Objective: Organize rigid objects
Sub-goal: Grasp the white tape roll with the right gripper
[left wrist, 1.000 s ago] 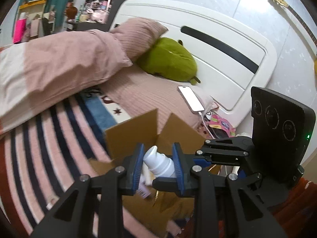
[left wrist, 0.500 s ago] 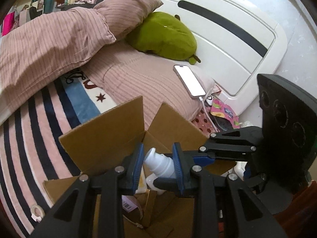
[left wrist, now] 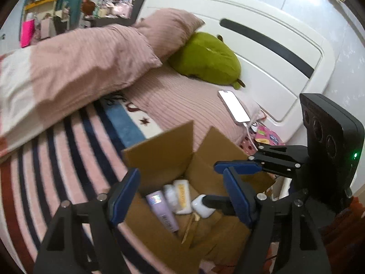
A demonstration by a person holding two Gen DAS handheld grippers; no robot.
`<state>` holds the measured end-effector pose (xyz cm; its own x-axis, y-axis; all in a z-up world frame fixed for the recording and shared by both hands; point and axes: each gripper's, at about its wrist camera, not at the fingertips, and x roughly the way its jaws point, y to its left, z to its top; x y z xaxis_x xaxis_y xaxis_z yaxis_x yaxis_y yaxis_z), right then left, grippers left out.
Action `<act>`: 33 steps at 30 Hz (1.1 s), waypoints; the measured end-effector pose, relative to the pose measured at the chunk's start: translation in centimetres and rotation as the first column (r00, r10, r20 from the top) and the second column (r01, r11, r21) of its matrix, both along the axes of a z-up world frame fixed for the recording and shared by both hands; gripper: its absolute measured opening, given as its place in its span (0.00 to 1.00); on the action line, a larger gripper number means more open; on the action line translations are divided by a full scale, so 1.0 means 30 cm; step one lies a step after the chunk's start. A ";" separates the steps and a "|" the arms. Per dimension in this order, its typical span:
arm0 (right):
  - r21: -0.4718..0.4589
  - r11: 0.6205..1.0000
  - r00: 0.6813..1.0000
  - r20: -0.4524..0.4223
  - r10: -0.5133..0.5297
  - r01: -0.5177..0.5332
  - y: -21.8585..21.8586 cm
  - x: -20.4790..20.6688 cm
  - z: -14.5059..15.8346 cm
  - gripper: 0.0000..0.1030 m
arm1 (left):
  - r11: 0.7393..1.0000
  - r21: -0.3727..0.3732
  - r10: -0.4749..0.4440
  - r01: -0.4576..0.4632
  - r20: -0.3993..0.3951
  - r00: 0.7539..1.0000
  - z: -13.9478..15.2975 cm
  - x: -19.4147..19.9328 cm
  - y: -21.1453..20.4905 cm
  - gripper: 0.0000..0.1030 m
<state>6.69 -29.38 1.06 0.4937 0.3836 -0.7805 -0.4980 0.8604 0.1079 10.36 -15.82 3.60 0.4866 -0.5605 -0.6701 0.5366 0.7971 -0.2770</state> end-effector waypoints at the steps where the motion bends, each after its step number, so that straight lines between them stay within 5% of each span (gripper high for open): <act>1: -0.001 1.000 1.000 0.003 0.003 -0.003 0.014 -0.006 0.007 0.42 | 1.000 0.000 0.015 -0.015 0.007 1.000 0.008 -0.008 0.026 0.76; 7: 0.044 0.997 0.997 0.046 0.063 -0.065 0.156 -0.061 0.066 0.42 | 0.991 0.015 0.134 -0.136 0.072 0.988 0.054 -0.096 0.229 0.78; 15: 0.093 0.967 0.972 0.041 0.233 -0.236 0.475 -0.093 0.025 0.44 | 0.936 0.040 0.344 -0.350 0.110 0.933 0.002 -0.189 0.571 0.81; 24: 0.096 0.955 0.951 -0.104 0.291 -0.282 0.748 -0.031 -0.230 0.44 | 0.880 0.059 0.472 -0.472 0.023 0.882 -0.228 -0.209 0.838 0.81; 33: -0.015 0.992 0.983 -0.135 0.123 -0.126 0.788 0.157 -0.554 0.44 | 0.856 0.064 0.517 -0.514 -0.066 0.853 -0.379 -0.213 0.945 0.81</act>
<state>11.40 -5.74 -15.56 0.3337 0.4163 -0.8458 -0.5836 0.7958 0.1614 3.98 12.52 -7.76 0.6432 -0.2137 -0.7353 0.0238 0.9654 -0.2598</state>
